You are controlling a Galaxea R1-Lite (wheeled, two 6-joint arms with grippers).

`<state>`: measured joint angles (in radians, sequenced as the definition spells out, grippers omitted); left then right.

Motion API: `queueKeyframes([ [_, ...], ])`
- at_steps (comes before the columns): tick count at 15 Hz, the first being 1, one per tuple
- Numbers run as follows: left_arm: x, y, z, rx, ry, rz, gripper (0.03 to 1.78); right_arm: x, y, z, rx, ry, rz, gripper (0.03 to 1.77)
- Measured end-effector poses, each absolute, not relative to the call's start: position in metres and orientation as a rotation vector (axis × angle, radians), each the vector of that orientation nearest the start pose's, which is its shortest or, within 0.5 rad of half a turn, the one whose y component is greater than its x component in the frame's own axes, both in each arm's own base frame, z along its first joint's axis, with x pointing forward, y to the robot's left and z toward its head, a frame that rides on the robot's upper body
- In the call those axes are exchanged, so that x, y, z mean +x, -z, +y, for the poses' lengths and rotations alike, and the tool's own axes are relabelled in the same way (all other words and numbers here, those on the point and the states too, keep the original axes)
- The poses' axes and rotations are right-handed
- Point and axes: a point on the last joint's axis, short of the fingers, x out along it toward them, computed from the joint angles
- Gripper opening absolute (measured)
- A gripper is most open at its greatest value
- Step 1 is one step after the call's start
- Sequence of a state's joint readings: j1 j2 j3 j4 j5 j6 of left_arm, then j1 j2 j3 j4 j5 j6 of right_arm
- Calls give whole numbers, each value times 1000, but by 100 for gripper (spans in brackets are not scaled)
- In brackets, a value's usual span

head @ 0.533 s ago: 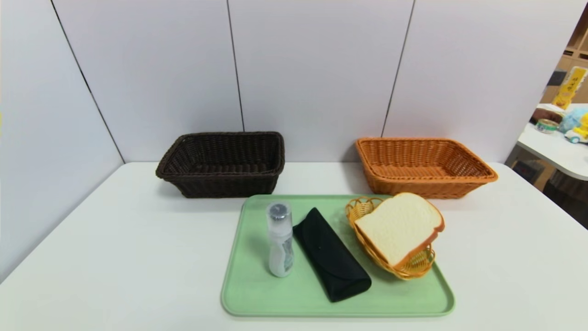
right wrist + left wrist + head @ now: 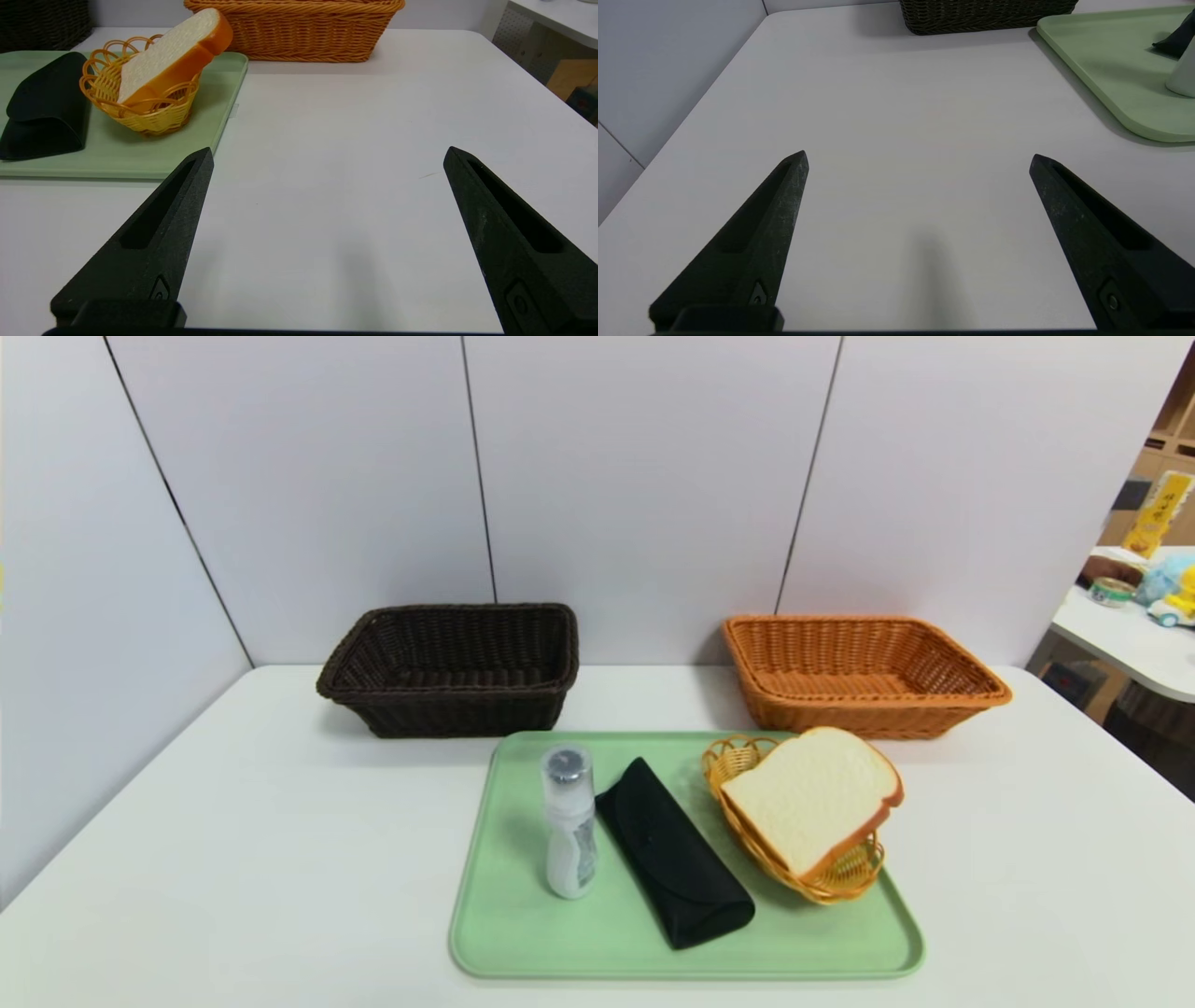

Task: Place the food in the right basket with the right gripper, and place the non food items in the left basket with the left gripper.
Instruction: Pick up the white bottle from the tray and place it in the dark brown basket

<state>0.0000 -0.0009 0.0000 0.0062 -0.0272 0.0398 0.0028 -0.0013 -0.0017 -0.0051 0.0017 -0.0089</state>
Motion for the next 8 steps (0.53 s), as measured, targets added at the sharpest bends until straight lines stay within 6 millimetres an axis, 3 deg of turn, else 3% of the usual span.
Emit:
queueKeyframes([
  [8, -23, -75, -1, 40, 28, 4, 169, -23, -76, 0, -6, -3, -4, 170],
])
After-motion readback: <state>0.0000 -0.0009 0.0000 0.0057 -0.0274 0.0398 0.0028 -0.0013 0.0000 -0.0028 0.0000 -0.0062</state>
